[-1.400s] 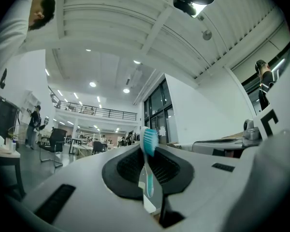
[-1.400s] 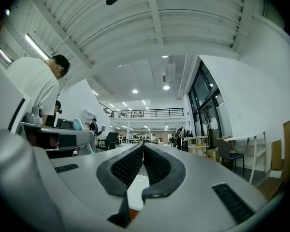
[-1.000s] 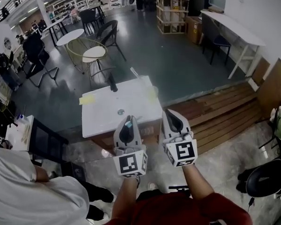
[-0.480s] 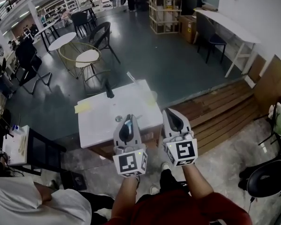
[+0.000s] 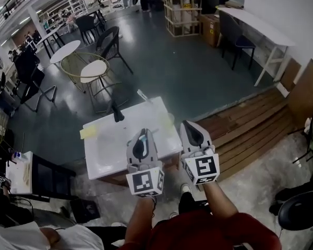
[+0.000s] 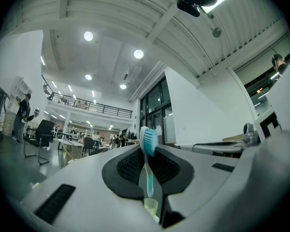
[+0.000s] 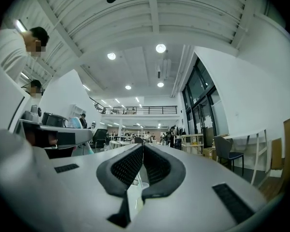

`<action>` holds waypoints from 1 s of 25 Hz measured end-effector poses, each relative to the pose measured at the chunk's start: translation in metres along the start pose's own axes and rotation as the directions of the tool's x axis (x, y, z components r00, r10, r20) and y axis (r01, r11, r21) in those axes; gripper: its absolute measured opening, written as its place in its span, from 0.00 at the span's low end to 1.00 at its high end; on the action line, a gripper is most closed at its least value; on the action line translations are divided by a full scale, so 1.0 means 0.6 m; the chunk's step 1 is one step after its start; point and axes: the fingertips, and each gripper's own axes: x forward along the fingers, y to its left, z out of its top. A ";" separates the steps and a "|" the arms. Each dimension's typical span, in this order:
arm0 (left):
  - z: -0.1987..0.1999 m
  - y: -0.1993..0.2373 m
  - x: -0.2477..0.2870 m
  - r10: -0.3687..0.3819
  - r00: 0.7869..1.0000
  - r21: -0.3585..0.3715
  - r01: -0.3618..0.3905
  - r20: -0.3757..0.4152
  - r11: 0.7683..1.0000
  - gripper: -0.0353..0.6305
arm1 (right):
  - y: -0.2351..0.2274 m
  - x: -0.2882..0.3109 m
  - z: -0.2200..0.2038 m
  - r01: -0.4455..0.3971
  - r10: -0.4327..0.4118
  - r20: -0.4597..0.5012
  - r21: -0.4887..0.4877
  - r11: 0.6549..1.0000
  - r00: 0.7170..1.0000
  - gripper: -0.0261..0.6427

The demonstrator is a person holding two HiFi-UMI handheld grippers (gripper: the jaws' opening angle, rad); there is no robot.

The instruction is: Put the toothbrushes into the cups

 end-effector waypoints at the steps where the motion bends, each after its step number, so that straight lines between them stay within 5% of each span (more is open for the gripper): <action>1: -0.004 -0.002 0.016 0.001 1.000 0.000 -0.001 -0.003 1.000 0.13 | -0.012 0.012 -0.004 0.000 0.000 -0.002 0.003 1.000 1.000 0.08; 16: -0.046 -0.035 0.196 0.034 0.998 0.027 -0.032 -0.054 0.999 0.13 | -0.155 0.140 -0.046 -0.030 0.031 -0.010 0.052 0.998 0.999 0.08; 25: -0.073 -0.025 0.231 0.058 0.994 0.021 -0.057 -0.090 0.998 0.13 | -0.169 0.179 -0.074 -0.052 0.055 -0.040 0.067 0.996 0.998 0.08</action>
